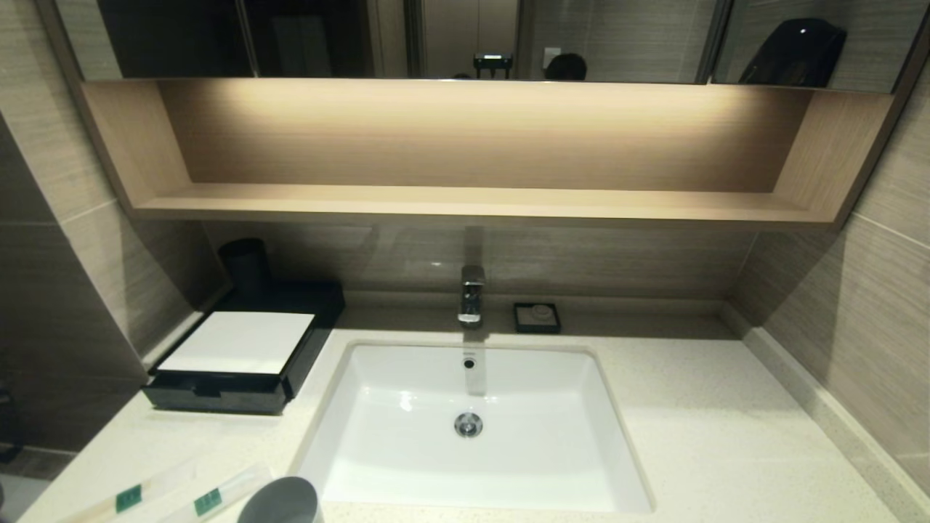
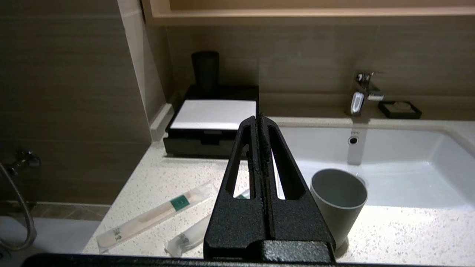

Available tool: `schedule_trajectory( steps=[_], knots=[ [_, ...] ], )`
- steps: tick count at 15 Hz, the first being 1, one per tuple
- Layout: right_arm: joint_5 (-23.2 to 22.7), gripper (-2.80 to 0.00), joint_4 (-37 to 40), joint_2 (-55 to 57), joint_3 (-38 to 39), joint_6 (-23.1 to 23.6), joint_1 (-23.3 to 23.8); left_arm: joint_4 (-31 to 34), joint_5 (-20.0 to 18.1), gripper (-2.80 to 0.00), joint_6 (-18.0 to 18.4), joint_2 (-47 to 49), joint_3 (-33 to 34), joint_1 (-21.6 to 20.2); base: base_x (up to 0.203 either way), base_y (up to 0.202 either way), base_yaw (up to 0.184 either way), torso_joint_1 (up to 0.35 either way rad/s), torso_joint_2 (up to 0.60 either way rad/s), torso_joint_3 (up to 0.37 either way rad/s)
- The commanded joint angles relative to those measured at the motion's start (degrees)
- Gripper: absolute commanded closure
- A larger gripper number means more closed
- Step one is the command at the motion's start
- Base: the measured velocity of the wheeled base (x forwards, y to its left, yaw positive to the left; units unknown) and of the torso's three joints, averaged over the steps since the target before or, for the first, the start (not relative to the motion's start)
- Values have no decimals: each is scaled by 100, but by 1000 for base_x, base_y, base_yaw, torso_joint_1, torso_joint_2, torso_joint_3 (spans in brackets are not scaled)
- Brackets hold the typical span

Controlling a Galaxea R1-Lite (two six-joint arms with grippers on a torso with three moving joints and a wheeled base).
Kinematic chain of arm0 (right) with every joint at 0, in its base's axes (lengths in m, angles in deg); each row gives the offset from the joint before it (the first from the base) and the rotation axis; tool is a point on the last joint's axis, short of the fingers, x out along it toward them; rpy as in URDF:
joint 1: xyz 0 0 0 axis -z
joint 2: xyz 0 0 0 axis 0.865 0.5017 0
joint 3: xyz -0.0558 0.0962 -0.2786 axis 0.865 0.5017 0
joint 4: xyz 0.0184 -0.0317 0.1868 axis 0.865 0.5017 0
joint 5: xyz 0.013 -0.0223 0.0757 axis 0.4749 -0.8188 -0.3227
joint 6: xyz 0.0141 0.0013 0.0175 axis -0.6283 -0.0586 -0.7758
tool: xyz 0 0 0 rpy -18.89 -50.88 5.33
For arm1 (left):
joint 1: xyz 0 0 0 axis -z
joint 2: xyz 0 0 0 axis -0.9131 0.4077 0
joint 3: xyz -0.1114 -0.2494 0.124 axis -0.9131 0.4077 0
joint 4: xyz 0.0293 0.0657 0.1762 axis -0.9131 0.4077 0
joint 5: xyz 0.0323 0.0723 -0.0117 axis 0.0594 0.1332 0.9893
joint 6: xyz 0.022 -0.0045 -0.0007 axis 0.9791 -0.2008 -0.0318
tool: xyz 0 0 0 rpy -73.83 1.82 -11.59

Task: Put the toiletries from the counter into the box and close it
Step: Pick up the cup

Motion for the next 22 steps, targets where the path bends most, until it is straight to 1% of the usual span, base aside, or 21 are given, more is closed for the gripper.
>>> schedule_trajectory(
  steps=[1,3,5,9,12,15,18,21,22],
  knots=[
    [-1,0,0,-4,1,3,0,174,53,0,0,278,-610,-1,0,0,0,0,0,0],
    [-1,0,0,0,1,0,0,70,233,0,-32,907,-829,6,0,0,0,0,0,0],
    [-1,0,0,-9,1,0,0,-134,444,0,-140,1531,-1194,26,0,0,0,0,0,0],
    [-1,0,0,0,1,0,0,-158,513,0,-189,2353,-1565,34,0,0,0,0,0,0],
    [-1,0,0,0,1,0,0,-130,509,0,-209,2905,-1604,38,0,0,0,0,0,0],
    [-1,0,0,0,1,0,0,1,327,0,-223,3398,-1567,40,0,0,0,0,0,0],
    [-1,0,0,0,1,0,0,484,228,0,-252,3969,-1727,48,0,0,0,0,0,0],
    [-1,0,0,0,1,0,0,619,-217,0,-263,4269,-1761,52,0,0,0,0,0,0],
    [-1,0,0,-2,1,0,0,626,-474,0,-263,4290,-1763,52,0,0,0,0,0,0]
  ],
)
